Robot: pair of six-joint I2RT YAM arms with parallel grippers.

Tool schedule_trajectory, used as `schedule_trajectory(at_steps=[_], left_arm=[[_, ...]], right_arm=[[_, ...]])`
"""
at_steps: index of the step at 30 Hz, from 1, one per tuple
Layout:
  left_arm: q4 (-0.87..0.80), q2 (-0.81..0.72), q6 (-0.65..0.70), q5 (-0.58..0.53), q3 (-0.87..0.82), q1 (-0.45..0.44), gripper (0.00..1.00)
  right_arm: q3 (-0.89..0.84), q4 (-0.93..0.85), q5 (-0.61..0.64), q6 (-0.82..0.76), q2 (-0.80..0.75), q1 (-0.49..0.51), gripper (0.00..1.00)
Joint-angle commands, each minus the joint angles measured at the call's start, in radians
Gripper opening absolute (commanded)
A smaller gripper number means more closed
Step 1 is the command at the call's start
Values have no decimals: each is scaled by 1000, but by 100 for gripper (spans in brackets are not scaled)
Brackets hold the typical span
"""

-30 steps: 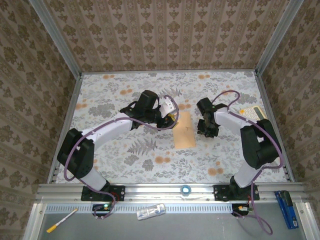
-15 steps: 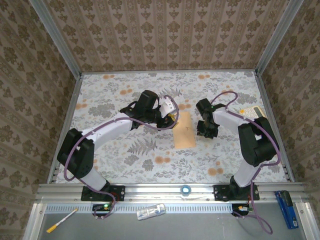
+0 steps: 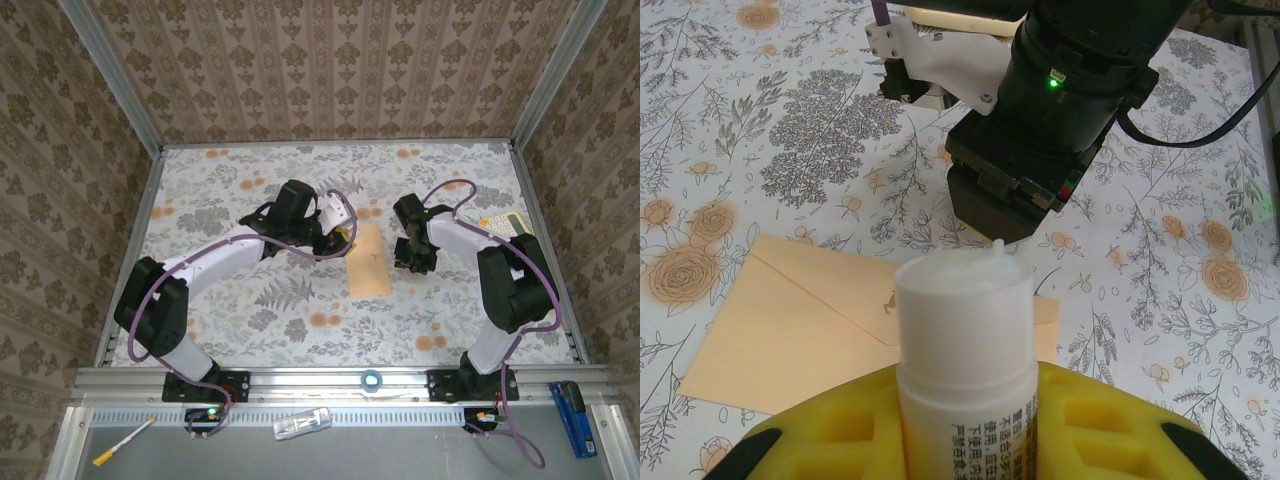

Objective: Place the letter into the envelope and seal it

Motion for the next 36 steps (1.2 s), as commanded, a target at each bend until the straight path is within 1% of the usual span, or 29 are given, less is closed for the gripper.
schedule_trajectory(at_steps=[1,16,19,27,32,36], left_arm=[[16,-24,-18,29,3,5,0],[18,-23,-22,29,2,5,0],[16,-23,-20,29,3,5,0],[6,-21,-12,28,6,5,0],[-21,-17,10,29,17,4,0],[-53,-10,46,29,28,2,0]], right_arm=[[16,-27,16,-9,13,-4,35],[8,-18,3,-13,32,-4,34],[6,-14,3,-12,29,-4,30],[33,-45,3,-15,-16,-7,26],[99,-118,-49,-38,-87,-39,26],[166,-184,-158,-70,-150,-94,26]])
